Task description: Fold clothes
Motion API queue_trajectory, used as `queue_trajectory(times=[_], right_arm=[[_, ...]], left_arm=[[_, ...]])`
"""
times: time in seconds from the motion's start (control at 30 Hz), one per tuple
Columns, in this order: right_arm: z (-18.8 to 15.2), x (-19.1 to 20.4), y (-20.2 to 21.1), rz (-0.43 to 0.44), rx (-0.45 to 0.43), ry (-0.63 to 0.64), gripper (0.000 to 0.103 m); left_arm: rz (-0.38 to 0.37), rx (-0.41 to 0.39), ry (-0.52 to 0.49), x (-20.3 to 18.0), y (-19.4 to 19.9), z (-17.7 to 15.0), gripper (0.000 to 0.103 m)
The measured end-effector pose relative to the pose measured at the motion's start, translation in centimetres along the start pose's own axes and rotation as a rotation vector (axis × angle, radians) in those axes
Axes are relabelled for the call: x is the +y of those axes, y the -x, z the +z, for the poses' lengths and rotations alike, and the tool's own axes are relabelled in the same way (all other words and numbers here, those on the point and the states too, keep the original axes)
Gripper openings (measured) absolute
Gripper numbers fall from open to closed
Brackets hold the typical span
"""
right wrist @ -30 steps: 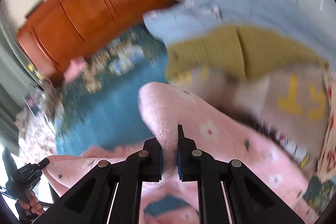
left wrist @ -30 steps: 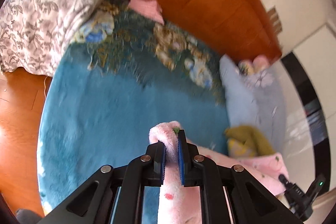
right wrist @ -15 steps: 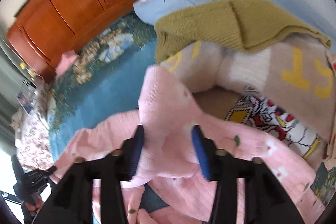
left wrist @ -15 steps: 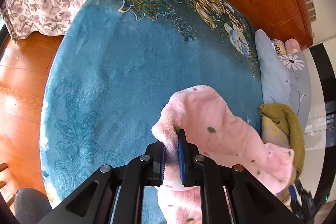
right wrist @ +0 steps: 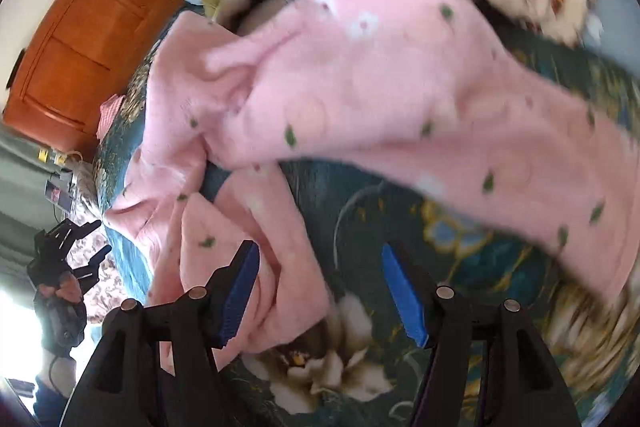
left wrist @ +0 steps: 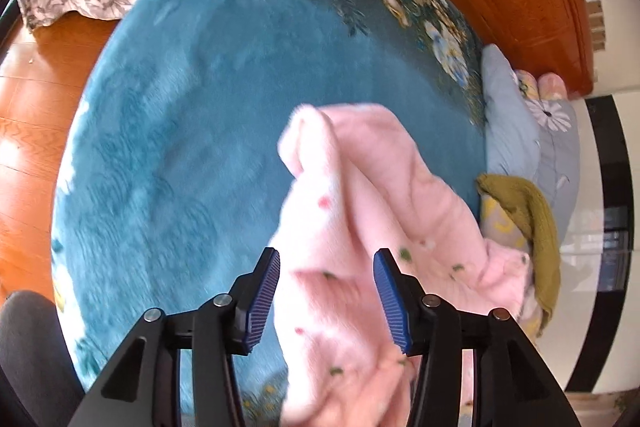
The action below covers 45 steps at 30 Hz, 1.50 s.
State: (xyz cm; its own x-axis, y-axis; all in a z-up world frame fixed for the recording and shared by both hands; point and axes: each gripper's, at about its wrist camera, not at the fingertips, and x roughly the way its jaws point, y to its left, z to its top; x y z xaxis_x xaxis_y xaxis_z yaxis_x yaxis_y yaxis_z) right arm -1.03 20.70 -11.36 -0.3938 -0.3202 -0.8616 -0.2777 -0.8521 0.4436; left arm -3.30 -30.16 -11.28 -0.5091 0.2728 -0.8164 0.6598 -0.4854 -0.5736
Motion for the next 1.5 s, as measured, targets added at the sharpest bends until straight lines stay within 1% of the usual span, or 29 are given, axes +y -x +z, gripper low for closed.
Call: queue_trajectory(times=[0.07, 0.17, 0.2, 0.3, 0.33, 0.37, 0.4, 0.47, 0.53, 0.63, 0.7, 0.73, 0.8, 0.9, 1.0, 1.1, 1.27, 1.4, 1.47, 1.5], right_arm=[[-0.2, 1.7, -1.2, 0.047, 0.006, 0.019, 0.065], [-0.3, 5.7, -3.2, 0.077, 0.025, 0.119, 0.065], [-0.5, 7.0, -4.2, 0.068, 0.045, 0.150, 0.065], [-1.2, 9.7, -7.3, -0.021, 0.123, 0.231, 0.065], [-1.6, 10.0, -7.8, -0.051, 0.139, 0.251, 0.055], [-1.9, 10.0, -8.2, -0.079, 0.151, 0.264, 0.039], [-1.9, 9.4, -7.7, -0.098, 0.138, 0.241, 0.006], [-1.7, 7.9, -6.6, -0.129, 0.110, 0.191, 0.006], [-1.2, 5.5, -3.3, -0.108, 0.032, 0.112, 0.006], [-0.8, 1.1, 4.0, -0.077, -0.124, -0.002, 0.005], [-1.5, -1.9, 9.4, -0.051, -0.210, -0.080, 0.005], [-2.5, -3.1, 11.5, -0.029, -0.231, -0.117, 0.005], [-4.4, -4.9, 15.3, -0.001, -0.243, -0.173, 0.005], [-6.9, -5.9, 17.2, 0.020, -0.153, -0.241, 0.005], [-8.5, -7.3, 16.7, 0.041, -0.062, -0.309, 0.005], [-7.2, -9.1, 16.0, 0.036, -0.125, -0.378, 0.005], [-2.8, -11.6, 11.9, 0.029, -0.150, -0.474, 0.006], [0.7, -13.6, 8.6, 0.023, -0.169, -0.550, 0.010], [2.3, -14.5, 7.1, 0.026, -0.181, -0.582, 0.015], [2.3, -14.4, 7.5, 0.061, -0.200, -0.557, 0.035]], left_arm=[[-0.006, -0.006, -0.023, -0.4, 0.9, -0.6, 0.056], [-0.016, -0.023, -0.037, -0.2, 2.5, -1.3, 0.060], [-0.019, -0.027, -0.035, 0.0, 3.0, -1.4, 0.060], [-0.022, -0.039, -0.014, 1.1, 4.3, -1.5, 0.060], [-0.020, -0.043, -0.006, 1.5, 4.5, -1.5, 0.060], [-0.019, -0.046, 0.001, 1.9, 4.8, -1.5, 0.060], [-0.017, -0.047, 0.008, 2.2, 4.9, -1.5, 0.060], [-0.016, -0.046, 0.020, 2.6, 4.9, -1.5, 0.060], [-0.023, -0.042, 0.019, 2.6, 4.9, -1.6, 0.060], [-0.028, -0.034, -0.002, 1.9, 4.7, -1.9, 0.060], [-0.029, -0.028, -0.017, 1.4, 4.5, -2.1, 0.060], [-0.030, -0.025, -0.023, 1.1, 4.4, -2.2, 0.060], [-0.030, -0.020, -0.032, 0.8, 4.2, -2.4, 0.060], [-0.026, -0.011, -0.041, 0.3, 3.8, -2.6, 0.060], [-0.024, 0.002, -0.049, -0.1, 3.3, -2.9, 0.060], [-0.029, 0.016, -0.064, -0.6, 3.2, -3.2, 0.060], [-0.034, 0.013, -0.062, -0.5, 3.8, -3.2, 0.060], [-0.019, 0.006, -0.053, 0.3, 4.0, -2.8, 0.060], [-0.003, 0.002, -0.036, 0.9, 3.9, -2.5, 0.062], [0.001, 0.005, -0.022, 1.2, 3.7, -2.3, 0.063]])
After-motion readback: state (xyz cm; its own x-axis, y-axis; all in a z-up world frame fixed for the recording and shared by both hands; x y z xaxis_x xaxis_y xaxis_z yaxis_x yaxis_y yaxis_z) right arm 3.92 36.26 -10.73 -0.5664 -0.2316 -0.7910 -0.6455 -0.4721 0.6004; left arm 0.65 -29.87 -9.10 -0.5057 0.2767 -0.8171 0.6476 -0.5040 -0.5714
